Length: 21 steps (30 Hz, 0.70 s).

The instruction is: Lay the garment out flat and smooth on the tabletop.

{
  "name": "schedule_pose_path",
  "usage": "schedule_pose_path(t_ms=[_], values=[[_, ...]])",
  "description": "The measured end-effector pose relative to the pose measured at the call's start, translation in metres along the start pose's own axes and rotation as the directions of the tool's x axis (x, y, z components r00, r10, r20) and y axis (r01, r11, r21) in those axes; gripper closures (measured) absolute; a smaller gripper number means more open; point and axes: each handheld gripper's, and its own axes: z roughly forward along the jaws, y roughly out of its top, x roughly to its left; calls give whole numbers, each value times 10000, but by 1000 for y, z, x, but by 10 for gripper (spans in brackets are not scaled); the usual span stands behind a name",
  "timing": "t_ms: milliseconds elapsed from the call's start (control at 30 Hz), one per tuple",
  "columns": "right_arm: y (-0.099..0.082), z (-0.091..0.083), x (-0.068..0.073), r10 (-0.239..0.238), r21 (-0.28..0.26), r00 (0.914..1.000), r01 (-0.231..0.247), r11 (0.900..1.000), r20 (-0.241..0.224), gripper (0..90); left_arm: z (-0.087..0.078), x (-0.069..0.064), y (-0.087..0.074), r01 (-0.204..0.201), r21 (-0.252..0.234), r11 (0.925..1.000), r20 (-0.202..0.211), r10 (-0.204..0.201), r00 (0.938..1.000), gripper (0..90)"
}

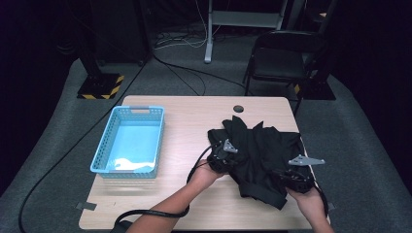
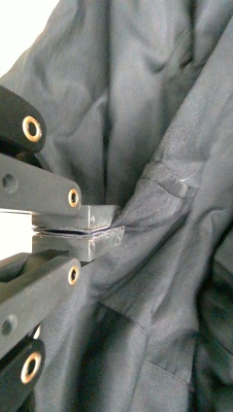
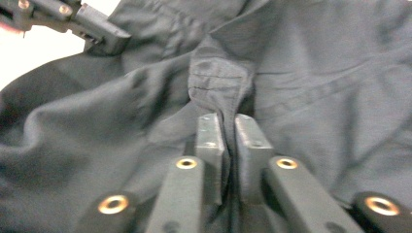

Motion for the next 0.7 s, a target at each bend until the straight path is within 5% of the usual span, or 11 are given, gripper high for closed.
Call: schedule_pose_path(t_ms=[233, 500, 700], values=[[11, -39, -32, 890, -1065, 9955, -852, 9907, 323, 861, -36, 19, 18, -36, -832, 9965, -547, -9, 9985, 885], [41, -54, -61, 1348, -1838, 9882, -1197, 9756, 721, 864, -78, 55, 42, 234, -1623, 9865, -1416, -468, 9888, 887], [70, -31, -70, 1427, -2129, 9802, -1115, 9707, 1374, 864, -66, 71, 61, -203, -1129, 9934, -2695, -109, 9629, 887]])
